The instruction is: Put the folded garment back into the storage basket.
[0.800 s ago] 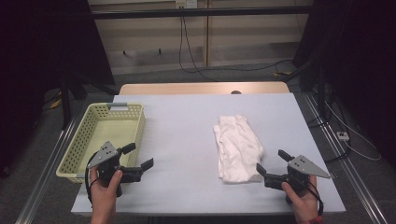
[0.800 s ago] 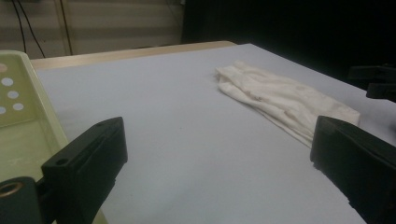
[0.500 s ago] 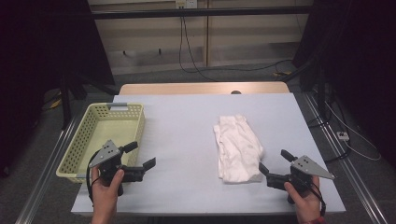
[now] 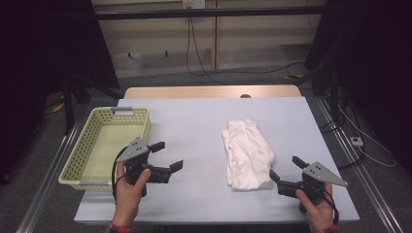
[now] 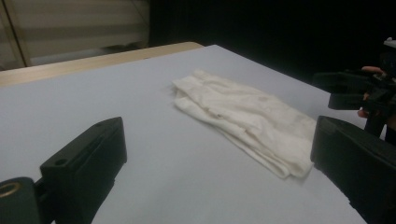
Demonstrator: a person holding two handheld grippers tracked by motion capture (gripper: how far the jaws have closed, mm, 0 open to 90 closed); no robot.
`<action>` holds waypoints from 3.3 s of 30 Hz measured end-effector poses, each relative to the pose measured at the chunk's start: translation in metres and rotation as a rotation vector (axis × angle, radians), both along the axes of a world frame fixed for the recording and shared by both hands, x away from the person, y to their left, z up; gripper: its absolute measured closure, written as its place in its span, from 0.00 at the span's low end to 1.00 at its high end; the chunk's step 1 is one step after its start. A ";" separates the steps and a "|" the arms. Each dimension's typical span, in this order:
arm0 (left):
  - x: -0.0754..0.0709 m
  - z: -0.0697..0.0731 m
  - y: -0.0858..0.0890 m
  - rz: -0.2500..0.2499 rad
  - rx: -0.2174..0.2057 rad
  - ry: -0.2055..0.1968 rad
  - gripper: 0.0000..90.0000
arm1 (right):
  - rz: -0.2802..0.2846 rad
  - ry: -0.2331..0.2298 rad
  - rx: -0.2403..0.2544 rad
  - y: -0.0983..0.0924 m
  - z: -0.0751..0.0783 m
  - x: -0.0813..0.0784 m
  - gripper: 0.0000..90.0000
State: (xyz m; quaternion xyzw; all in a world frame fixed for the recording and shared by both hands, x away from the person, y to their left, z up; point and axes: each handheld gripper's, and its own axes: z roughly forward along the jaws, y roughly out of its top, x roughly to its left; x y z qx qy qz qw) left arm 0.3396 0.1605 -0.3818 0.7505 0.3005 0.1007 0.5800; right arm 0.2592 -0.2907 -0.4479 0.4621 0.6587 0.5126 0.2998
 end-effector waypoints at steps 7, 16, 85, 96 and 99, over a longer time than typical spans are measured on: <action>0.014 -0.003 -0.024 -0.031 0.026 0.023 0.04 | 0.000 0.008 0.001 -0.002 -0.002 0.000 0.04; 0.037 -0.014 -0.048 -0.047 0.050 0.057 0.04 | -0.009 0.008 0.010 -0.004 -0.001 0.000 0.04; 0.109 -0.075 -0.229 0.067 0.324 0.312 0.80 | 0.003 0.016 -0.005 -0.002 -0.003 0.002 0.04; 0.117 -0.055 -0.222 0.046 0.268 0.386 0.88 | -0.018 0.009 0.005 -0.009 -0.002 0.002 0.04; 0.119 -0.047 -0.220 0.020 0.251 0.411 0.88 | -0.019 0.009 0.008 -0.010 -0.002 0.002 0.04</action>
